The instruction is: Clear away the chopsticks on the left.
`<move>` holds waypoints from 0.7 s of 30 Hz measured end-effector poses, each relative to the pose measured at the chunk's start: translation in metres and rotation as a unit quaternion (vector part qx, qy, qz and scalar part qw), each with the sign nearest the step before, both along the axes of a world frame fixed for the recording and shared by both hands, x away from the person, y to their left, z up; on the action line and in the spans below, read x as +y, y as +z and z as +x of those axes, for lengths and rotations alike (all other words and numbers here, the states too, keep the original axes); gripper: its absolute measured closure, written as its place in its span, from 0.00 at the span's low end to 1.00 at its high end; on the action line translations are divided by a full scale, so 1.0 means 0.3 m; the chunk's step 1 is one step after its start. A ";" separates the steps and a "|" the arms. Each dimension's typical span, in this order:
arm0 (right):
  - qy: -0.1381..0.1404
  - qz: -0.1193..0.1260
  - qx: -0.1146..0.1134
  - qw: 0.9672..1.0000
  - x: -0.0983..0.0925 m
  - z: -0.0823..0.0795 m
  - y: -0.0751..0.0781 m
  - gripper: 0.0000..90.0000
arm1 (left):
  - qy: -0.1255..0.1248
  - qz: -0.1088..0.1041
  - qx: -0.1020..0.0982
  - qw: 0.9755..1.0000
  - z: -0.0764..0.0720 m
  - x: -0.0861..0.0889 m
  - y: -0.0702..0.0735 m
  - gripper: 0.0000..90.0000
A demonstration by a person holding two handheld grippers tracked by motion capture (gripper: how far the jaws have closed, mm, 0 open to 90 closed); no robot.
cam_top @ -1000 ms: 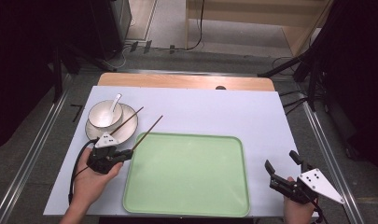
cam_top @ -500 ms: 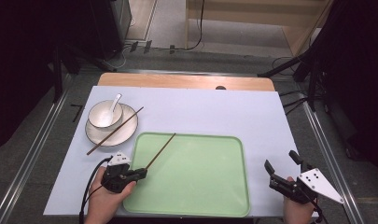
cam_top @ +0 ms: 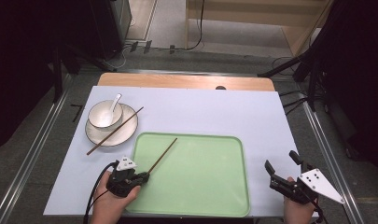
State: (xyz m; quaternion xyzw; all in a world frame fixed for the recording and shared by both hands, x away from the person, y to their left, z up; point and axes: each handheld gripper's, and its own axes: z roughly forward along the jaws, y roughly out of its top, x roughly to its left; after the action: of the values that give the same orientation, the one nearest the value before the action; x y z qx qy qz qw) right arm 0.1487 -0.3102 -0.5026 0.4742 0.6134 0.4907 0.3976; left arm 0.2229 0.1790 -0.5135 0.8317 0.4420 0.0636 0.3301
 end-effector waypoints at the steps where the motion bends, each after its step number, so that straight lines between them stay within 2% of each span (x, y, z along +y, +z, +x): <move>1: 0.000 0.000 0.000 1.000 0.000 0.000 0.000 0.14 | 0.001 0.000 0.000 1.000 0.000 0.000 0.000 0.94; 12: 0.000 0.001 0.002 1.000 0.000 0.002 -0.001 0.14 | -0.004 -0.005 0.003 1.000 0.001 0.001 0.000 0.91; 15: 0.000 0.004 0.003 1.000 -0.002 0.003 -0.002 0.14 | -0.013 -0.009 0.006 1.000 0.002 -0.003 0.003 0.84; 16: -0.001 0.004 0.003 1.000 -0.002 0.002 -0.001 0.14 | -0.015 -0.008 0.007 1.000 0.004 -0.005 0.006 0.74; 17: -0.001 0.004 0.003 1.000 -0.002 0.002 -0.001 0.14 | -0.015 -0.001 0.005 1.000 0.008 -0.009 0.010 0.74; 18: -0.002 0.004 0.001 1.000 -0.002 0.000 0.000 0.14 | -0.015 -0.011 -0.009 1.000 0.021 -0.013 0.031 0.68; 19: -0.002 0.004 0.001 1.000 -0.002 0.000 0.000 0.14 | -0.015 -0.011 -0.009 1.000 0.021 -0.013 0.031 0.67; 20: -0.002 0.003 0.000 1.000 -0.004 0.001 -0.001 0.14 | -0.015 -0.023 -0.026 0.999 0.039 -0.028 0.057 0.68; 21: -0.002 0.004 0.001 1.000 -0.005 0.002 -0.001 0.14 | -0.021 -0.025 -0.033 0.999 0.048 -0.042 0.070 0.70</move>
State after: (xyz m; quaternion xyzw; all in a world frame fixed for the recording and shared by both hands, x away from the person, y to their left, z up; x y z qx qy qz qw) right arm 0.1492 -0.3116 -0.5029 0.4772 0.6110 0.4918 0.3963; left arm 0.2374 0.1663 -0.4924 0.8297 0.4150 0.0731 0.3661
